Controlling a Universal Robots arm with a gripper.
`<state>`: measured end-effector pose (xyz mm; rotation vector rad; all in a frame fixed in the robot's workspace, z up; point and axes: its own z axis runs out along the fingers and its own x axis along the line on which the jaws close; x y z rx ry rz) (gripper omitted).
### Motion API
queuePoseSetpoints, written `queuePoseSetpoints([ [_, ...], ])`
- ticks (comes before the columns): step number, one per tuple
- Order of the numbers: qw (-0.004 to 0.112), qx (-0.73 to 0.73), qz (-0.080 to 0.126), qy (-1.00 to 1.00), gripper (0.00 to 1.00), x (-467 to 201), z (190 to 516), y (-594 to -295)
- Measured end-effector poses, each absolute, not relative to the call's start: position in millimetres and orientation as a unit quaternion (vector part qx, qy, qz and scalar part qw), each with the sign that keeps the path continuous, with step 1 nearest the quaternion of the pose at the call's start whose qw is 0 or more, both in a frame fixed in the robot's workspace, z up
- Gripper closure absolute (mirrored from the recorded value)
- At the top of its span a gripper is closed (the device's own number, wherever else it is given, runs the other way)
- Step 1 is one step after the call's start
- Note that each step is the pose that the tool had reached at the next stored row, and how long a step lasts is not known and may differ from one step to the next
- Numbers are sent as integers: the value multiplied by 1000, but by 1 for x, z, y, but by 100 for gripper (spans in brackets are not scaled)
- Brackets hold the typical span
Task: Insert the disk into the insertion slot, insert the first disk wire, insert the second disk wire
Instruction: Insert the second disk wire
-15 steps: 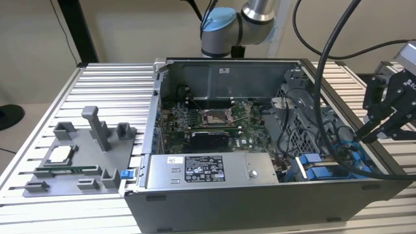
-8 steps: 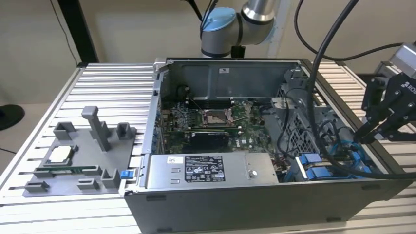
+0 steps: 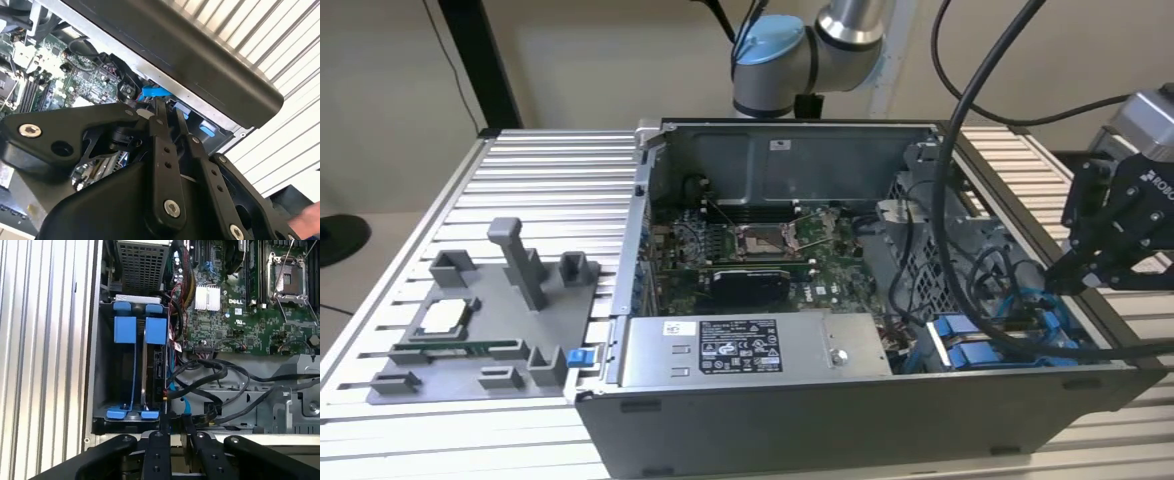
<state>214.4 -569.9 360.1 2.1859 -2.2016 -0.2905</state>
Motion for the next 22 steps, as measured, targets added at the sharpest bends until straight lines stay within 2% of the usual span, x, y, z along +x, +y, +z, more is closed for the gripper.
queuePoseSetpoints([
  [1,11,699,-95,-709,100,214,360,-570],
  [5,5,691,-100,-715,100,214,359,-570],
  [22,-1,691,-95,-717,100,192,385,-571],
])
